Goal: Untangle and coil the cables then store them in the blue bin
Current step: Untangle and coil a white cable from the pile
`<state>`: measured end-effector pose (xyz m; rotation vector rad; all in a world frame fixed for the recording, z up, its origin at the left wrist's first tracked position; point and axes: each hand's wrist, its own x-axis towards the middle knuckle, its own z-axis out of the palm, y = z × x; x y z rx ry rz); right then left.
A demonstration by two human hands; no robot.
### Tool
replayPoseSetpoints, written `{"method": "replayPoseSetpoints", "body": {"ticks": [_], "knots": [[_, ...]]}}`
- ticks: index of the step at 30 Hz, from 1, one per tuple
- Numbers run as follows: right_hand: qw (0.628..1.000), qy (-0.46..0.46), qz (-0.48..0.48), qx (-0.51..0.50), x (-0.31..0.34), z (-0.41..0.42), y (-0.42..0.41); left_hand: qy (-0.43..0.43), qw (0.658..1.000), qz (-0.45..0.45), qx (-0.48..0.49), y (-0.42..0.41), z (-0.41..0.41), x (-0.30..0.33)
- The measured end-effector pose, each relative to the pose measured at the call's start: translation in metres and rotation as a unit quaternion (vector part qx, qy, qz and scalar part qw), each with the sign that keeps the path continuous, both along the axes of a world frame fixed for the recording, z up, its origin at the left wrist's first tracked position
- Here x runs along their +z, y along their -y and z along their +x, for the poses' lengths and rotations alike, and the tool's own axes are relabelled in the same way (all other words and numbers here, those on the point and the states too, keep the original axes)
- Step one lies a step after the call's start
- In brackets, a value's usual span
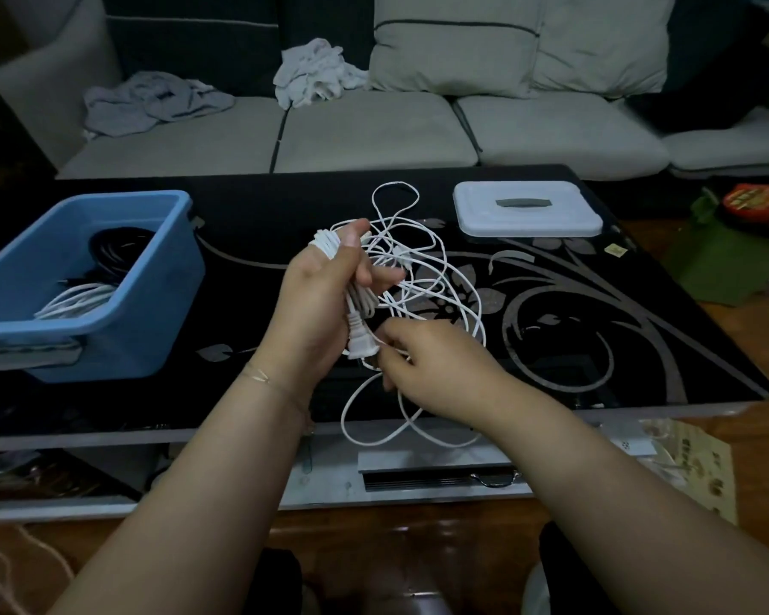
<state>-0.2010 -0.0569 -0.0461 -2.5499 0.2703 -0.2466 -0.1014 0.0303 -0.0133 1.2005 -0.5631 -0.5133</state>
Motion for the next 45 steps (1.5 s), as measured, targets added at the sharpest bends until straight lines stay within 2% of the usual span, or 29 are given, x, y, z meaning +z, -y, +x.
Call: {"method": "replayPoseSetpoints", "body": {"ticks": [4,7,8,9,11,12,13,15,17,19,23,26,29,32,36,40,42,45], "knots": [[0.999,0.040,0.002,-0.009,0.007,-0.005,0.002,0.135,0.983,0.113,0.045,0.000,0.007,-0.006],[0.999,0.049,0.016,-0.014,0.009,-0.006,0.007,0.151,0.974,0.165,0.018,0.000,0.003,-0.004],[0.999,0.049,0.012,-0.018,0.010,-0.007,0.009,0.181,0.963,0.197,0.014,-0.001,0.001,-0.004],[0.999,0.047,0.007,-0.021,0.010,-0.007,0.010,0.241,0.939,0.245,0.021,-0.001,0.000,-0.005],[0.998,0.040,-0.008,-0.037,0.012,-0.008,0.013,0.367,0.862,0.347,0.034,-0.003,-0.001,-0.008],[0.998,0.039,-0.017,-0.048,0.013,-0.009,0.015,0.391,0.838,0.380,0.025,-0.004,0.000,-0.008],[0.997,0.039,-0.021,-0.059,0.013,-0.009,0.018,0.388,0.835,0.390,-0.002,-0.005,-0.001,-0.008],[0.996,0.051,0.023,-0.071,0.016,-0.010,0.025,0.327,0.865,0.374,-0.069,-0.008,-0.005,-0.003],[0.986,0.093,0.120,-0.067,0.019,-0.010,0.034,0.291,0.886,0.340,-0.122,-0.010,-0.009,0.004],[0.968,0.132,0.206,-0.049,0.020,-0.010,0.038,0.282,0.890,0.312,-0.179,-0.011,-0.010,0.007],[0.948,0.163,0.271,-0.040,0.015,-0.008,0.034,0.258,0.894,0.274,-0.244,-0.010,-0.013,0.006],[0.936,0.180,0.301,-0.039,0.012,-0.006,0.032,0.254,0.902,0.260,-0.235,-0.011,-0.014,0.005],[0.943,0.179,0.279,-0.036,0.015,-0.006,0.031,0.226,0.918,0.213,-0.247,-0.010,-0.012,0.001],[0.932,0.185,0.310,-0.028,0.018,-0.005,0.029,0.147,0.938,0.144,-0.278,-0.010,-0.009,-0.004],[0.896,0.142,0.420,-0.008,0.023,-0.004,0.025,0.059,0.943,0.077,-0.318,-0.009,-0.009,-0.006],[0.867,0.117,0.484,-0.012,0.025,-0.002,0.025,-0.039,0.951,0.012,-0.307,-0.004,-0.013,-0.011],[0.874,0.081,0.475,-0.060,0.023,0.003,0.024,-0.079,0.956,-0.013,-0.284,-0.001,-0.016,-0.010],[0.906,0.013,0.413,-0.093,0.014,0.006,0.020,-0.137,0.964,-0.067,-0.215,0.002,-0.014,-0.005]]}}
